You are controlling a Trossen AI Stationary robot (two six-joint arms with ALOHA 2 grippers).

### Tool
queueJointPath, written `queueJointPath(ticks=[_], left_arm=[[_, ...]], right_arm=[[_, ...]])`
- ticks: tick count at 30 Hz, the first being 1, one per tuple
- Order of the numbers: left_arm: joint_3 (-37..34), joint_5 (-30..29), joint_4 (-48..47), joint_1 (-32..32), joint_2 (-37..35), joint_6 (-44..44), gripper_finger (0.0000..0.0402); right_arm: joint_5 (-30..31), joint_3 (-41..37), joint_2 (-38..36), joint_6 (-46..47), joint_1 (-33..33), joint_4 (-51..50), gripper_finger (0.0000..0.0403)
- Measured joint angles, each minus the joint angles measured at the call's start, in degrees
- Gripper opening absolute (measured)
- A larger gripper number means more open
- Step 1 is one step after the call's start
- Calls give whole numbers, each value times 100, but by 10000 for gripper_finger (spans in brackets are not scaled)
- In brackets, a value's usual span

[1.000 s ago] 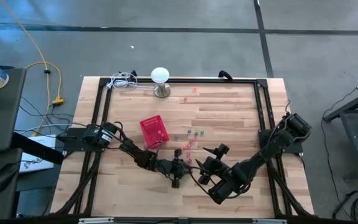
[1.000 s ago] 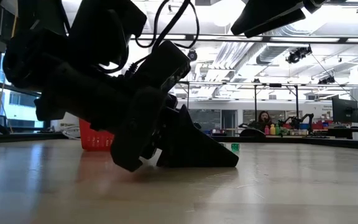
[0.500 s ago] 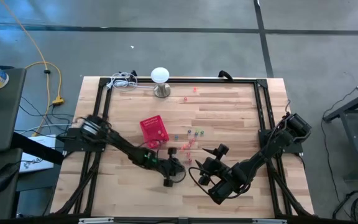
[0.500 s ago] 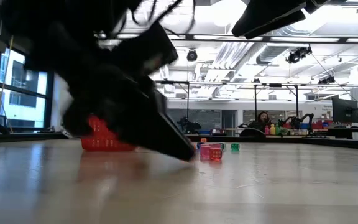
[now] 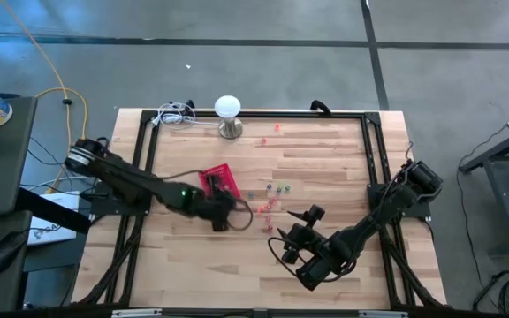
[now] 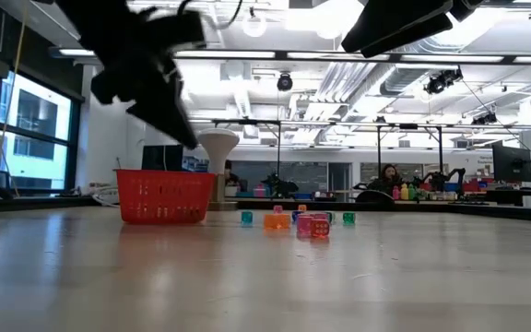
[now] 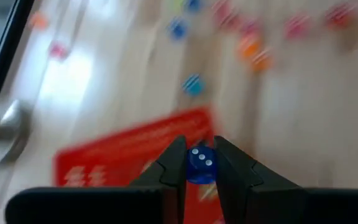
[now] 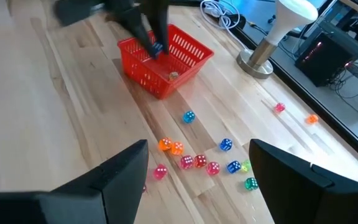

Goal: Pick & Place Dice
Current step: Put the dark blue die into the red basket, then put the red die into the red basket

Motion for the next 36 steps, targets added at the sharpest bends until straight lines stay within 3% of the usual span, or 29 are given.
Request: queueJointPath(ticks=[9,25,30,36], left_arm=[[-42,68,-455,517,-67,-447,84],[-34,323,-930,596,-89,-308,90],[112,365,-935,515,-623,-268,90],[118,395,-956,95,-1597,-352,90]], right_arm=[[4,0,0,-2,-2,54,270],[-23,0,0,-152,-54,101,270],[-467,0,2,-441,10,-276,270],[-753,0,-2,158,375,-933,270]])
